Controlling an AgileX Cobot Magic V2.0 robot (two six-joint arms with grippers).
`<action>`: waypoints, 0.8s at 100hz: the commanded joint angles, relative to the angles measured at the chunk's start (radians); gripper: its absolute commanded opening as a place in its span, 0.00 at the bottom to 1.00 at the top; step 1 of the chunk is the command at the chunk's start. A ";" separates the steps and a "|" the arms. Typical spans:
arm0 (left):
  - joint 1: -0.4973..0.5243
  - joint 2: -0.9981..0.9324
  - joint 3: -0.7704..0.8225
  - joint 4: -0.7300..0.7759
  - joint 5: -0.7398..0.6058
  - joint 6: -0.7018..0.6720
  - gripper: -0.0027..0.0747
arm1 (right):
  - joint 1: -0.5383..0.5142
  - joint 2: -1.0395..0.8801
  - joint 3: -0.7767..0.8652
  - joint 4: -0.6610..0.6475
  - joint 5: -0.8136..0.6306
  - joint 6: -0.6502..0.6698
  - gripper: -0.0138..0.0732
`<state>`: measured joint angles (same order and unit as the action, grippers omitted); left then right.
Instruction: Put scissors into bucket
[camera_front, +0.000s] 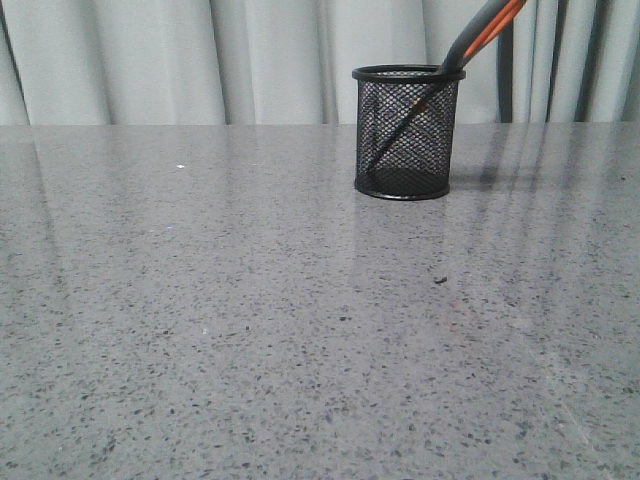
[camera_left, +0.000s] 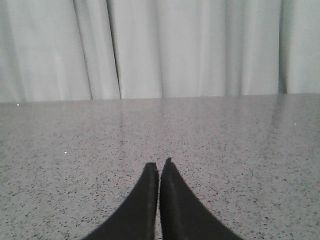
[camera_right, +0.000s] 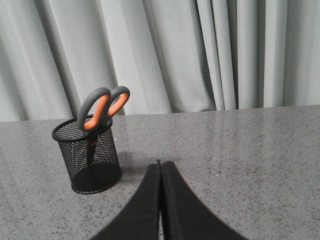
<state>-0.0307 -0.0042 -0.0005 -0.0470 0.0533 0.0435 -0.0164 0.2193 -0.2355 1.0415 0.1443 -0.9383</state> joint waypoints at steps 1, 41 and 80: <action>0.005 -0.027 0.018 0.009 -0.089 -0.015 0.01 | -0.006 0.008 -0.026 0.010 -0.046 -0.007 0.08; 0.003 -0.027 0.016 0.011 -0.031 -0.015 0.01 | -0.007 0.008 -0.026 0.010 -0.048 -0.007 0.08; 0.003 -0.027 0.016 0.011 -0.031 -0.015 0.01 | -0.007 0.008 -0.026 0.010 -0.048 -0.007 0.08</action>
<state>-0.0290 -0.0042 -0.0005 -0.0364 0.0919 0.0375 -0.0164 0.2193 -0.2355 1.0415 0.1422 -0.9383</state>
